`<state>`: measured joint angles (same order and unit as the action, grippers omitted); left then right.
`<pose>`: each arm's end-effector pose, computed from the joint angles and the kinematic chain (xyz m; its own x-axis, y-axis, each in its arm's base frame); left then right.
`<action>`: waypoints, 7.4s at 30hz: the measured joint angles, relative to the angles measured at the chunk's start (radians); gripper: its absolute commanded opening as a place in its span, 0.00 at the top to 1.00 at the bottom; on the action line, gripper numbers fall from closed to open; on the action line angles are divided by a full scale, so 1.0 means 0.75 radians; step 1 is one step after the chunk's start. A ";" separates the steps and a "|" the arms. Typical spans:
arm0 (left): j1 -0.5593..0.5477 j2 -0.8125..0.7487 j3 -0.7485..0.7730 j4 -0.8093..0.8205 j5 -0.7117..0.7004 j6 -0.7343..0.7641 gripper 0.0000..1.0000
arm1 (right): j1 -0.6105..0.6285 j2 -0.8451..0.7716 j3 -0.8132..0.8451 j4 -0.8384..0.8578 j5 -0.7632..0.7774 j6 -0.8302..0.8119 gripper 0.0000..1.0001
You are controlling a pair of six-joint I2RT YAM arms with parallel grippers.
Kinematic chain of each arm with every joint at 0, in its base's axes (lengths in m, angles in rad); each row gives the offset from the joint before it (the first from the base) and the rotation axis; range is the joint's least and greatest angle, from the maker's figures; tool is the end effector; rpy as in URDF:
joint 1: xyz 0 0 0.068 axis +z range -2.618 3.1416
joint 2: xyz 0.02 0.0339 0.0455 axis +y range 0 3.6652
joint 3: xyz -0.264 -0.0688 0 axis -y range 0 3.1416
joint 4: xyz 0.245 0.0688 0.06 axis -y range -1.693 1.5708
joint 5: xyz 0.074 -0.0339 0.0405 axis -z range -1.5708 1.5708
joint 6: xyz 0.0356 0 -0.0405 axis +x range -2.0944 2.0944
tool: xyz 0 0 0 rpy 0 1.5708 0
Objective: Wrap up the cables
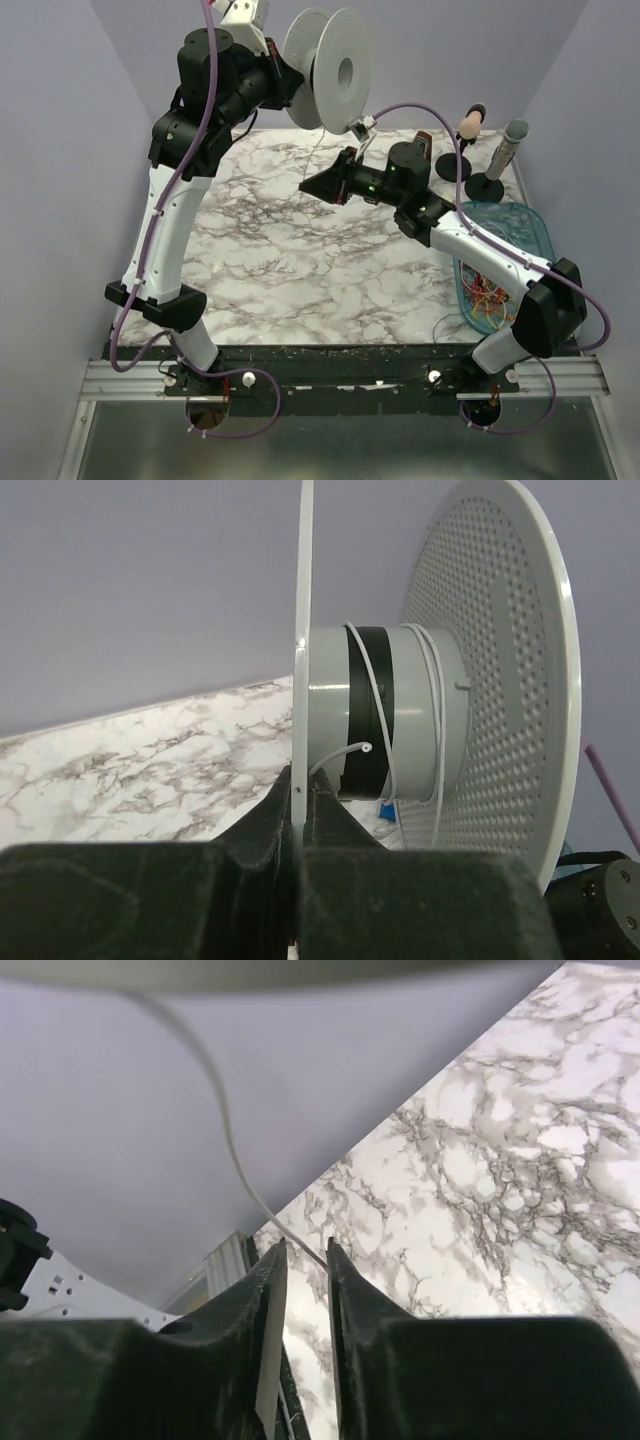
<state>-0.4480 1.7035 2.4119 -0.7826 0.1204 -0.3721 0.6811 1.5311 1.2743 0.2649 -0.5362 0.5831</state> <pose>0.2784 -0.1386 0.5720 -0.2578 -0.2765 -0.9258 0.4769 0.7969 -0.3709 0.2731 0.2448 0.3739 -0.5113 0.1949 -0.8370 -0.7866 0.2862 0.5471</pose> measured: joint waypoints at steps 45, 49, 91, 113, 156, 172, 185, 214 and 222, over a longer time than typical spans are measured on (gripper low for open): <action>0.001 -0.009 0.160 0.064 0.200 -0.023 1.00 | -0.081 0.075 -0.147 0.397 -0.011 -0.124 0.39; 0.001 -0.009 0.160 0.064 0.204 -0.022 1.00 | -0.081 0.107 -0.137 0.416 -0.031 -0.106 0.83; 0.072 -0.301 -1.015 -0.244 1.045 0.751 1.00 | -0.429 -0.456 -0.129 -0.908 -0.053 -0.931 0.99; 0.123 0.478 -0.852 -0.399 1.150 1.139 1.00 | -0.362 0.358 0.185 -0.948 -0.393 -0.973 0.99; 0.293 0.948 -0.539 -0.239 1.066 0.811 0.41 | -0.394 0.921 0.543 -0.759 -0.337 -0.664 0.99; 0.335 0.833 -0.743 0.466 1.158 0.391 0.42 | -0.335 0.922 0.483 -0.745 -0.299 -0.652 0.99; 0.333 0.747 -0.768 0.557 0.949 0.274 0.45 | -0.317 0.935 0.506 -0.768 -0.282 -0.626 0.99; 0.500 0.284 -1.236 0.121 0.662 0.912 0.43 | -0.323 1.232 1.019 -0.872 -0.225 -0.289 0.50; 0.518 0.213 -1.244 0.135 0.692 0.860 0.43 | -0.323 1.232 1.134 -0.854 -0.143 -0.265 0.42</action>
<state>-0.0597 1.8633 1.4788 -0.6811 0.6395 0.2729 0.4385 2.4554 2.1246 -0.3756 -0.6434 0.3843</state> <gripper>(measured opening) 0.572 0.529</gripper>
